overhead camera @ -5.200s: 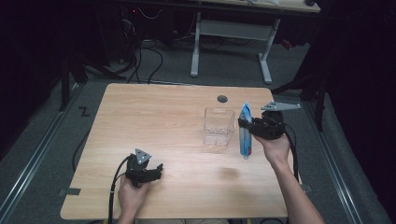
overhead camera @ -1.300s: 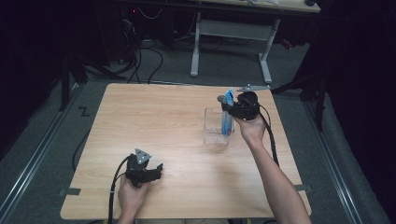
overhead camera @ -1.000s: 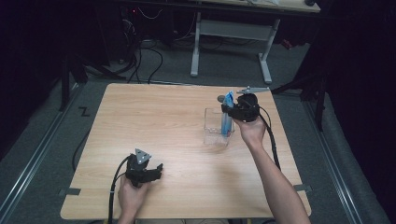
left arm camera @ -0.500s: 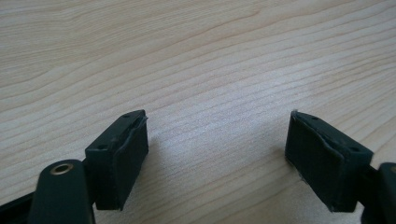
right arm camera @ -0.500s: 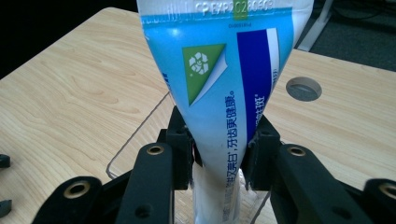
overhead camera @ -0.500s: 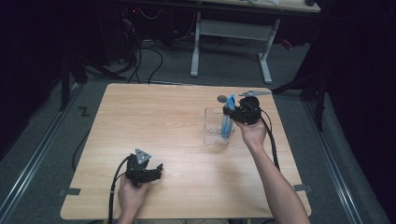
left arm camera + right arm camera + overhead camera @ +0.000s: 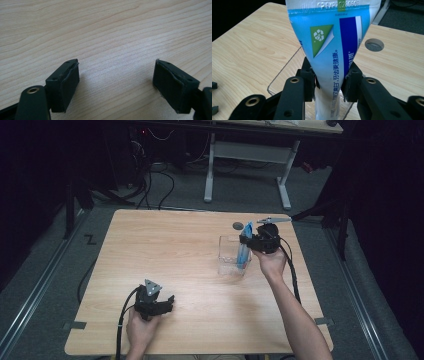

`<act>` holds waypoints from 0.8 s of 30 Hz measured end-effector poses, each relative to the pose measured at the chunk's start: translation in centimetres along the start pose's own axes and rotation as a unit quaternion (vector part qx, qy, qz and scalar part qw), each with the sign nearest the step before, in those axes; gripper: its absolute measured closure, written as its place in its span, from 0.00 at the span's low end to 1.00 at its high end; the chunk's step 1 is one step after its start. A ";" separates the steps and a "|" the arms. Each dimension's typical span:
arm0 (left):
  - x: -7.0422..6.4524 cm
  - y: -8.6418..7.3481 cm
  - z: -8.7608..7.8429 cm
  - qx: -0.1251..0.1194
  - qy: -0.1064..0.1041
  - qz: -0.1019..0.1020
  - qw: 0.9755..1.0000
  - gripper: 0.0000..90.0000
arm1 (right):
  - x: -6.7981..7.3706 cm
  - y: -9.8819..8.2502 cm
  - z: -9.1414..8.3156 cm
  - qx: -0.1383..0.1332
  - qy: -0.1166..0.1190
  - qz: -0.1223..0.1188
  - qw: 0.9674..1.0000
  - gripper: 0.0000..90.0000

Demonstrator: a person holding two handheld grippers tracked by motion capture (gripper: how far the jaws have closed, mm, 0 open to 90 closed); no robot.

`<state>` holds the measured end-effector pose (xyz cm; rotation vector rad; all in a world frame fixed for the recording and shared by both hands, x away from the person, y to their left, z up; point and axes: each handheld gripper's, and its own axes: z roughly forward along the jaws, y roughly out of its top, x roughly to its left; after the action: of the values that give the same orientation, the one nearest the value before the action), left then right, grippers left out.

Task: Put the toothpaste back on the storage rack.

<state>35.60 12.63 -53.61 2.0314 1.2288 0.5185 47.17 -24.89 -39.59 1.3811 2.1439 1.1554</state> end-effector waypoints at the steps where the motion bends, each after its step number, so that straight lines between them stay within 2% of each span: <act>1: 0.0 0.0 0.0 0.000 0.000 0.000 1.000 0.24 | 0.0 0.0 0.1 0.002 -0.001 0.001 1.000 0.75; 10: 0.0 0.0 0.0 0.000 0.000 0.000 1.000 0.24 | -0.2 -0.4 0.9 0.018 -0.009 0.004 1.000 0.74; 14: 0.0 0.0 0.0 0.000 0.000 0.000 1.000 0.24 | -0.4 -0.4 1.0 0.016 -0.011 0.012 1.000 0.74; 24: 0.0 0.0 0.0 0.000 0.000 0.000 1.000 0.24 | -0.9 -0.4 1.0 0.012 -0.049 0.008 0.999 0.72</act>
<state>35.60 12.64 -53.62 2.0314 1.2282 0.5184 47.96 -25.34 -40.64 1.4365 2.0884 1.0496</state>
